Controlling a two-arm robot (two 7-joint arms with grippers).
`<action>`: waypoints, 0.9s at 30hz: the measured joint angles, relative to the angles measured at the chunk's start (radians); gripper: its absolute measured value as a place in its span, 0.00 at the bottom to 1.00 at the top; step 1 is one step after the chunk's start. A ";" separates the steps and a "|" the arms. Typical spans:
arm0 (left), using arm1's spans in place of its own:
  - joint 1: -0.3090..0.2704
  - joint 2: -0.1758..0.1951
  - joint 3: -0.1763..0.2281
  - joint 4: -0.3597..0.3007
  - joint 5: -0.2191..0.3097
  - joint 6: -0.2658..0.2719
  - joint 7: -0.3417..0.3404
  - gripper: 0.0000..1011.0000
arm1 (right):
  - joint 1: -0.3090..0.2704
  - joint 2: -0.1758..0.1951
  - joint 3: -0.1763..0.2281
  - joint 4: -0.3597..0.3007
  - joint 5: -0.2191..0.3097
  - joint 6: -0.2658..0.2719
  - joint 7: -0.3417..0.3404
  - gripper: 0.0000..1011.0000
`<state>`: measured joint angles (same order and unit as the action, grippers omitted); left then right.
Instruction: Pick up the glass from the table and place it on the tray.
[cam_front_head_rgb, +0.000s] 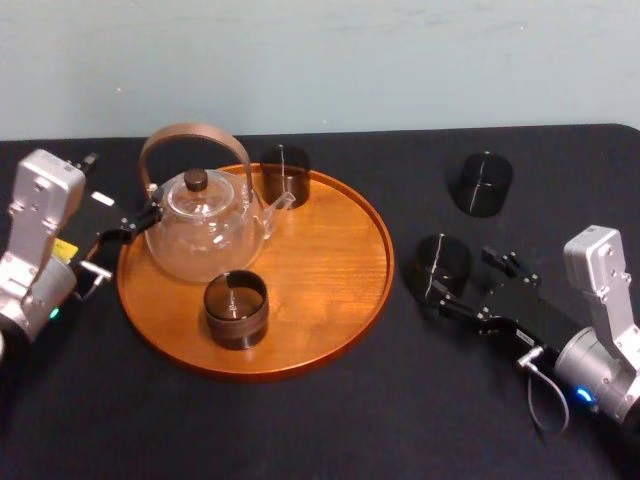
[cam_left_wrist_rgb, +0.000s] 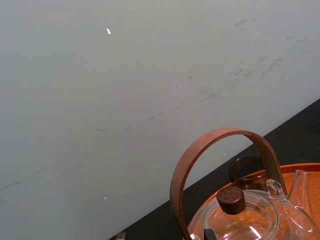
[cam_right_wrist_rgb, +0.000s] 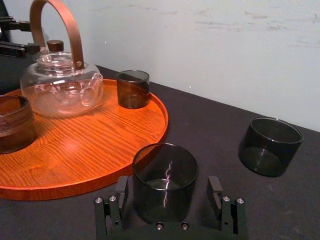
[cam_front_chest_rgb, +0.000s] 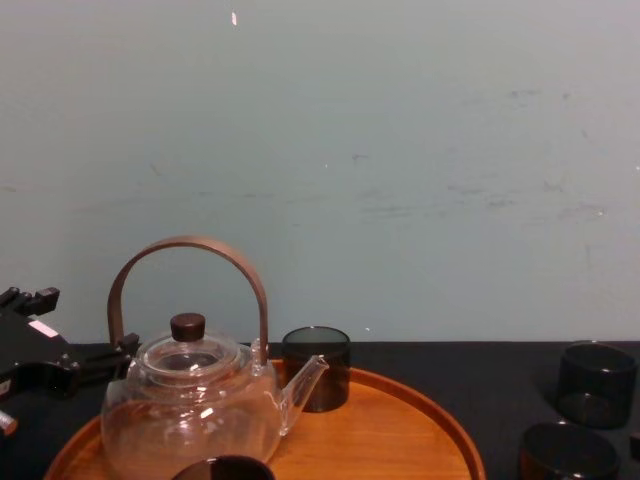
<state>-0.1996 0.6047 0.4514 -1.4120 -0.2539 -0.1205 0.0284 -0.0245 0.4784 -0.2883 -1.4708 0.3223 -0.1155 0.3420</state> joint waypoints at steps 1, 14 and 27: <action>0.000 0.000 0.000 0.000 0.000 0.000 0.000 1.00 | 0.000 0.000 0.000 0.000 0.000 0.000 0.000 0.99; 0.000 0.000 0.000 0.000 0.000 0.000 0.000 1.00 | 0.075 -0.057 0.007 0.102 -0.002 0.018 0.063 0.99; 0.000 0.000 0.000 0.000 0.000 0.000 0.000 1.00 | 0.146 -0.096 -0.014 0.195 0.020 0.019 0.125 0.99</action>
<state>-0.1995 0.6047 0.4514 -1.4120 -0.2539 -0.1205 0.0283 0.1214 0.3824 -0.3027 -1.2760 0.3427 -0.0965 0.4671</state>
